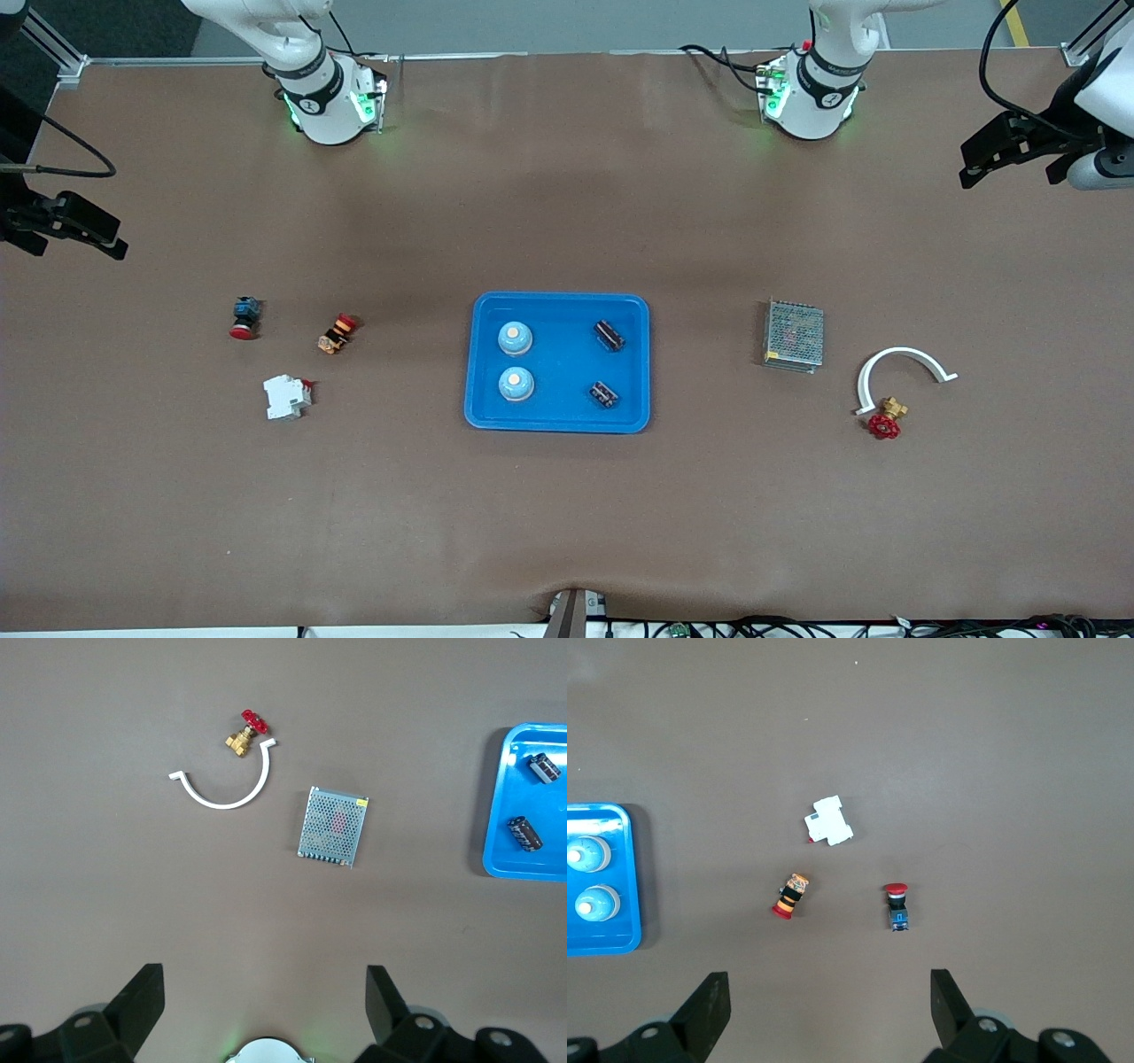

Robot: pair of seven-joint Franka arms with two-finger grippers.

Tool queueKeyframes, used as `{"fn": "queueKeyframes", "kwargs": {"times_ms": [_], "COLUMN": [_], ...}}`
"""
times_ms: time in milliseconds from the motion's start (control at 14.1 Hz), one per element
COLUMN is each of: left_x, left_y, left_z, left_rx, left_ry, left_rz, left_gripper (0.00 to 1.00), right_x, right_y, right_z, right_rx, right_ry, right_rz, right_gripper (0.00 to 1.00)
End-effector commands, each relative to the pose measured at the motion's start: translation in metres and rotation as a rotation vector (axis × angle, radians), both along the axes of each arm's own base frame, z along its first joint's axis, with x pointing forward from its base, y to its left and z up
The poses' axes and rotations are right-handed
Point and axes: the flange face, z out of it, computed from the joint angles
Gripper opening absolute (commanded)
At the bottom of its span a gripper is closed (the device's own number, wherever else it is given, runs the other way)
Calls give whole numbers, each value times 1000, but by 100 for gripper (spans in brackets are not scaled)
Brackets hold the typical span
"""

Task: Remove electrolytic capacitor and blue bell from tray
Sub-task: 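Reach the left gripper to a capacitor while the right gripper reaches a bell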

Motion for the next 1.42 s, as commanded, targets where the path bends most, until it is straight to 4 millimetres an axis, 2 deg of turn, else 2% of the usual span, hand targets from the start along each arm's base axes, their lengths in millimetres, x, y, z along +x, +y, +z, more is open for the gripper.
{"fn": "queueKeyframes", "kwargs": {"times_ms": [0,283,425,567,780,921,1063,1346], "left_x": [-2,3,15,31,57,72,79,82], "left_y": [0,-2,-6,-14,-59,-105,-159,-244], "left_z": [5,0,-19,-47,-90,-130,-170,-246], "left_rx": [-3,4,3,-2,-17,-24,-26,-31], "left_ry": [-2,7,43,86,94,94,98,86], "left_rz": [0,-4,-17,-24,-30,14,73,172], "left_gripper": [100,100,100,100,100,100,100,100], "right_x": [-4,-4,-4,-6,-9,-13,-20,-41], "right_y": [1,1,6,20,53,87,128,218], "right_z": [4,4,4,3,1,0,-1,-7], "right_rx": [16,18,22,23,32,60,61,59], "right_ry": [-1,-1,4,19,39,59,71,70], "right_rz": [-14,-15,-38,-67,-107,-168,-224,-281], "right_gripper": [100,100,100,100,100,100,100,100]}}
